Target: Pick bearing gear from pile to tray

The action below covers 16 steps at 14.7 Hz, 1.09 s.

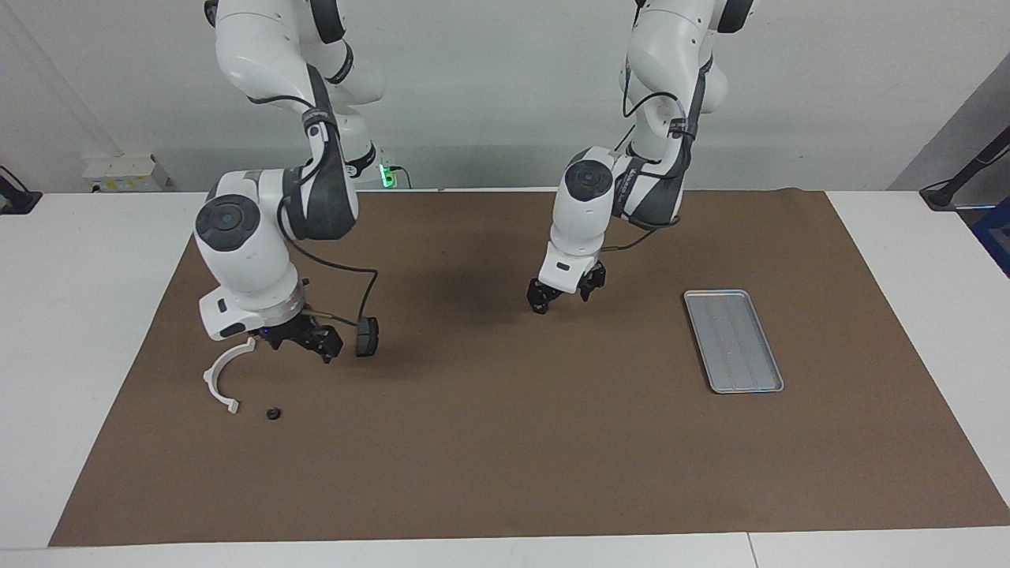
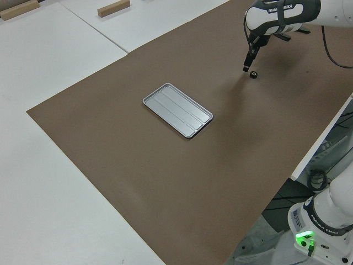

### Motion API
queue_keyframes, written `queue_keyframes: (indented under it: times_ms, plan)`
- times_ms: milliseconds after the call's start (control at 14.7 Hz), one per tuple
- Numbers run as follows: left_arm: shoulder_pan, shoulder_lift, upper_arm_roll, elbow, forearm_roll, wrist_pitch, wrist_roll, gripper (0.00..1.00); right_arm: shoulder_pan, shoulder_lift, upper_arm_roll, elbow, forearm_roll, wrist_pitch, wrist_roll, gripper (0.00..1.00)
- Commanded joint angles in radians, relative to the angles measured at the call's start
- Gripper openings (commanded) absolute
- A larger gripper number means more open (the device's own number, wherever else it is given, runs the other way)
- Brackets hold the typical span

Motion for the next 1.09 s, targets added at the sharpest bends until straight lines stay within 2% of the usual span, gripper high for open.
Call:
queue_keyframes:
  times_ms: [0,272,545,817,885,1021]
  plan:
    - [-0.033,0.012,0.012,0.003,-0.018,0.024,-0.02,1.0,-0.058,0.04,0.018,-0.046,-0.032,0.104,-0.036,1.0]
    - [-0.067,0.015,0.012,-0.033,-0.018,0.046,-0.063,1.0,-0.088,0.119,0.018,-0.039,-0.027,0.225,-0.044,1.0]
    - [-0.071,0.003,0.015,-0.082,-0.017,0.049,-0.06,1.0,-0.085,0.148,0.018,-0.019,-0.012,0.233,0.013,1.0]
    - [-0.068,-0.002,0.017,-0.11,-0.017,0.076,-0.06,0.98,-0.084,0.172,0.019,-0.005,-0.014,0.236,0.058,0.96]
    - [-0.065,-0.002,0.017,-0.11,-0.017,0.082,-0.06,0.88,-0.085,0.176,0.019,-0.002,-0.014,0.239,0.058,0.95]
    - [-0.062,0.0,0.017,-0.106,-0.015,0.089,-0.06,0.34,-0.084,0.18,0.019,0.0,-0.012,0.259,0.058,0.95]
